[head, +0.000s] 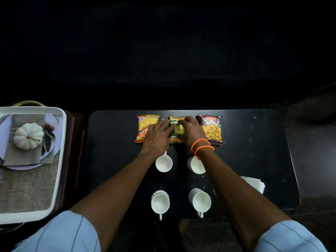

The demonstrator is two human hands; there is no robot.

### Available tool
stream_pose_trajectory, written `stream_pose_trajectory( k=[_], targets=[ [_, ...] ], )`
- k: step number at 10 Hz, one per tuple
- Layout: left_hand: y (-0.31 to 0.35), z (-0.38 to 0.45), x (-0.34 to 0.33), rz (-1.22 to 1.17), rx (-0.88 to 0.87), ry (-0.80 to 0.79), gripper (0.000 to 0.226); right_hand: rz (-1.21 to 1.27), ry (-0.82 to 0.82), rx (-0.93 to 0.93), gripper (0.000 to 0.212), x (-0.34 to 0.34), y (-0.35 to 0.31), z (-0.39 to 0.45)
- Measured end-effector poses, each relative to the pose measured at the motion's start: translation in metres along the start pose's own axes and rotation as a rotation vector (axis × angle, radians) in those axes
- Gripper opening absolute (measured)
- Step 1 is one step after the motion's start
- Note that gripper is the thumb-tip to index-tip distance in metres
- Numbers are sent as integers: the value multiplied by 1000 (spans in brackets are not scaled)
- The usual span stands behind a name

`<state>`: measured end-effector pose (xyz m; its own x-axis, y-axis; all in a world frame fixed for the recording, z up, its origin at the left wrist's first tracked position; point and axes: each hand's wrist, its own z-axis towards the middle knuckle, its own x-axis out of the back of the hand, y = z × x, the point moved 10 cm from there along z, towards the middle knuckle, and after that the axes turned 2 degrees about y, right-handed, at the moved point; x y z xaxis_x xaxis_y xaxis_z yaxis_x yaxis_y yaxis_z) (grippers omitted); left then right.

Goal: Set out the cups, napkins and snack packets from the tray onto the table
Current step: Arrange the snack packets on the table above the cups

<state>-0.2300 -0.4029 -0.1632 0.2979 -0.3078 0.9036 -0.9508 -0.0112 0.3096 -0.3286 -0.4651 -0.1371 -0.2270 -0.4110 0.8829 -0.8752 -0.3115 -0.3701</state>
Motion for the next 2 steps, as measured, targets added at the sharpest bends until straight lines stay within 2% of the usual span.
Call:
stream_pose_trajectory(
  k=[2],
  targets=[
    [-10,-9,50,-28,87,206,68,-91,195,19,53,42,-11,-9]
  ],
)
